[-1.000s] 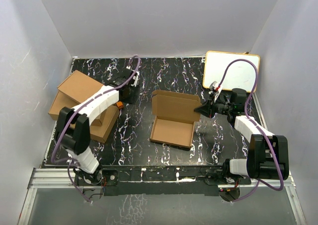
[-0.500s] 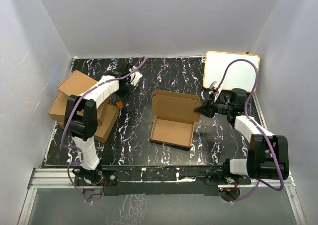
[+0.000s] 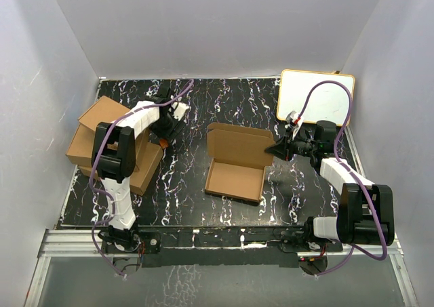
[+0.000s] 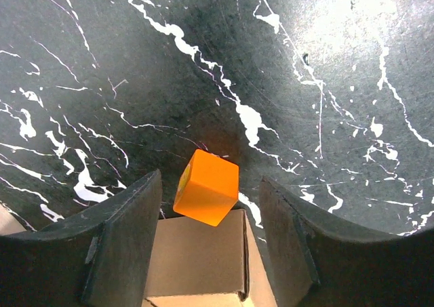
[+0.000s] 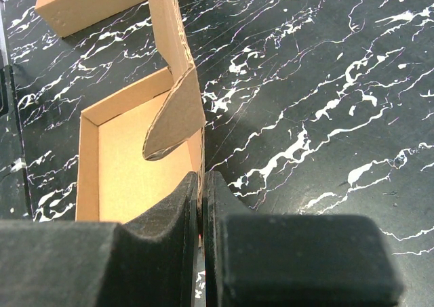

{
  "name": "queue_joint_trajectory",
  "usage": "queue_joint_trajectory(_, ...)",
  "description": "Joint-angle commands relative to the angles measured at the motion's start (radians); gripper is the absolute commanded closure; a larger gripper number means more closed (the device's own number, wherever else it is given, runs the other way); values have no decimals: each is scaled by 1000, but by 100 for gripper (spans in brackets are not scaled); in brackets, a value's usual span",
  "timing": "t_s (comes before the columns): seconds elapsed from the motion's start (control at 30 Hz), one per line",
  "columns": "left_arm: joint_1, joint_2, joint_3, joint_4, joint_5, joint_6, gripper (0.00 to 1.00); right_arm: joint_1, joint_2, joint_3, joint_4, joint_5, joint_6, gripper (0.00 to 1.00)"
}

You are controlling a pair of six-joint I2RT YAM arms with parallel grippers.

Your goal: Fold the paper box

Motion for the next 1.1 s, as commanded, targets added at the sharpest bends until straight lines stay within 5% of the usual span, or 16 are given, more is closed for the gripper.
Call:
queue_joint_trajectory(0.0, 4, -23, 19, -47, 28, -13, 43, -6, -14, 33, 64, -28, -28, 92)
queue_joint_trajectory(0.43, 6, -39, -52, -55, 8, -60, 45, -6, -15, 36, 64, -31, -29, 92)
queue_joint_trajectory(0.8, 5, -20, -15, -57, 91, -202, 79, -7, -16, 36, 63, -31, -30, 92)
queue_joint_trajectory(1.07, -19, -246, -126, 62, 213, -405, 87, -7, -13, 36, 62, -31, -32, 92)
